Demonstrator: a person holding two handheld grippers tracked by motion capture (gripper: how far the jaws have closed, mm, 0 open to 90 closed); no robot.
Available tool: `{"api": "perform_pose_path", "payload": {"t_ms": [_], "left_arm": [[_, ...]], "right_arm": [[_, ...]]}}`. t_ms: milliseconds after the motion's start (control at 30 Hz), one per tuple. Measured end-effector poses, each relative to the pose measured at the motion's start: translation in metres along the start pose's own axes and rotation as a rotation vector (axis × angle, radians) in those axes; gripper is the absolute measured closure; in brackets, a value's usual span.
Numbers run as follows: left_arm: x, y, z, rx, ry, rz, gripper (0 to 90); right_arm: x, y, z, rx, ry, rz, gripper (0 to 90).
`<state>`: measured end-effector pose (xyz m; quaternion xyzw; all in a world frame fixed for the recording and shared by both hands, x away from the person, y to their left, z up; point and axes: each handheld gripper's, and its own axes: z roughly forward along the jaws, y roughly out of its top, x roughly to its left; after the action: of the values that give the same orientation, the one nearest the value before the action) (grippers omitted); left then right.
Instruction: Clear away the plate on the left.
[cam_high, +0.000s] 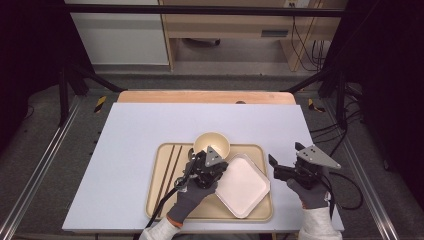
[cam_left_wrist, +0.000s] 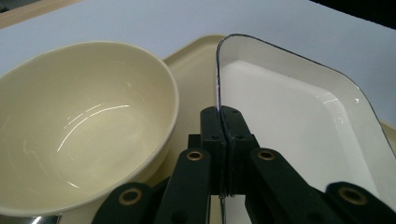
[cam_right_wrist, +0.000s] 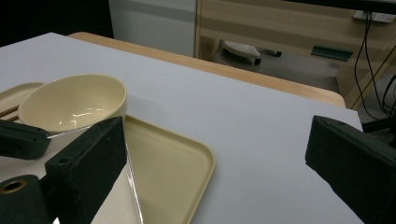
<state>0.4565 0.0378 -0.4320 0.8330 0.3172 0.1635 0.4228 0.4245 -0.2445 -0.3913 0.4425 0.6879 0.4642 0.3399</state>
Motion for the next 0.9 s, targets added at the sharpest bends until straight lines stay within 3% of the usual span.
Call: {"api": "perform_pose_path", "payload": {"t_ms": [333, 900], "left_arm": [[0.006, -0.009, 0.013, 0.044, 0.002, -0.020, 87.8], [0.007, -0.019, 0.029, 0.134, 0.023, -0.002, 83.8]], "right_arm": [[0.000, 0.000, 0.000, 0.001, 0.000, 0.003, 5.7], [0.001, -0.001, 0.002, 0.008, 0.002, -0.003, 5.7]]}}
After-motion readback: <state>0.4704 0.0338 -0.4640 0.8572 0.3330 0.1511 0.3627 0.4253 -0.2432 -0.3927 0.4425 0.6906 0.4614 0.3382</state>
